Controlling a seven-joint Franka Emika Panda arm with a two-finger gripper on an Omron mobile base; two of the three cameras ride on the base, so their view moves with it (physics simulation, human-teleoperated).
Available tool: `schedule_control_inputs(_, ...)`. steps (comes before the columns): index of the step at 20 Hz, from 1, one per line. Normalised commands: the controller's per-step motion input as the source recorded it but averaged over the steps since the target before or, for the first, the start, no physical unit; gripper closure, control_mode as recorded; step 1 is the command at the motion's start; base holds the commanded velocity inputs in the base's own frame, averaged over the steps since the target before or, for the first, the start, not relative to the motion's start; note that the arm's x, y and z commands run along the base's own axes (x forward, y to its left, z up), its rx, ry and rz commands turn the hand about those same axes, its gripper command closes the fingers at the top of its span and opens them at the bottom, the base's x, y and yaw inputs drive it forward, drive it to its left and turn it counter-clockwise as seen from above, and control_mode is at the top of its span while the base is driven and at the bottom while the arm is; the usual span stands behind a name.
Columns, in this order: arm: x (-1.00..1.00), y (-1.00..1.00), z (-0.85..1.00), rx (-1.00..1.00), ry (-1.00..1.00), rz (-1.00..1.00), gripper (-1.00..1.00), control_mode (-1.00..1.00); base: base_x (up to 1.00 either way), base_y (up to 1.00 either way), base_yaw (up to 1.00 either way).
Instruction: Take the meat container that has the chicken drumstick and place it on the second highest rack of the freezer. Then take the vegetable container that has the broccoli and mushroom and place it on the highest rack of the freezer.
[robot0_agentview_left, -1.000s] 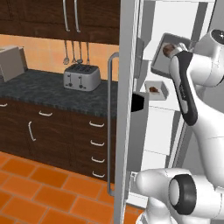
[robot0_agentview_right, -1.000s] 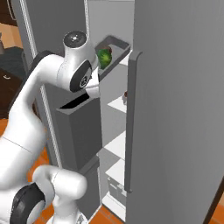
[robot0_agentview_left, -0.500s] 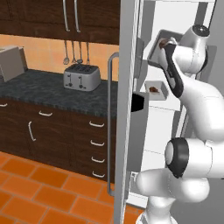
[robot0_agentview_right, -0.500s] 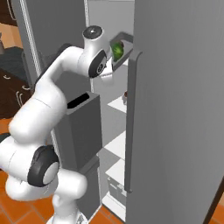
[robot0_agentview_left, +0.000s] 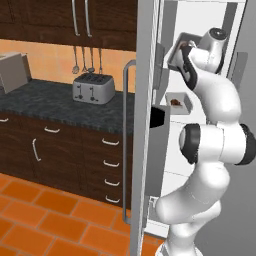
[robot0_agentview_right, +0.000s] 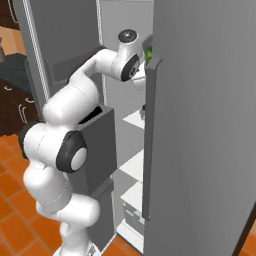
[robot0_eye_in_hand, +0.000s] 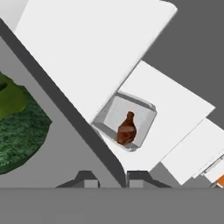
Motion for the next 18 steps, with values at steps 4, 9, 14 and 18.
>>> schedule_control_inputs(4,0.84,-0.29,-0.1,-0.02,0.02,0.0,1.0,-1.0,0.0,0.0,0.0)
schedule_control_inputs(9,0.64,-0.38,-0.01,0.0,0.0,0.02,1.0,-1.0,0.0,0.0,0.0)
schedule_control_inputs(14,0.34,-0.31,-0.04,0.0,0.01,0.03,-1.0,-1.0,0.0,0.0,0.0)
schedule_control_inputs(18,-0.68,0.0,-0.47,-0.13,-0.24,0.01,-1.0,-1.0,0.0,0.0,0.0)
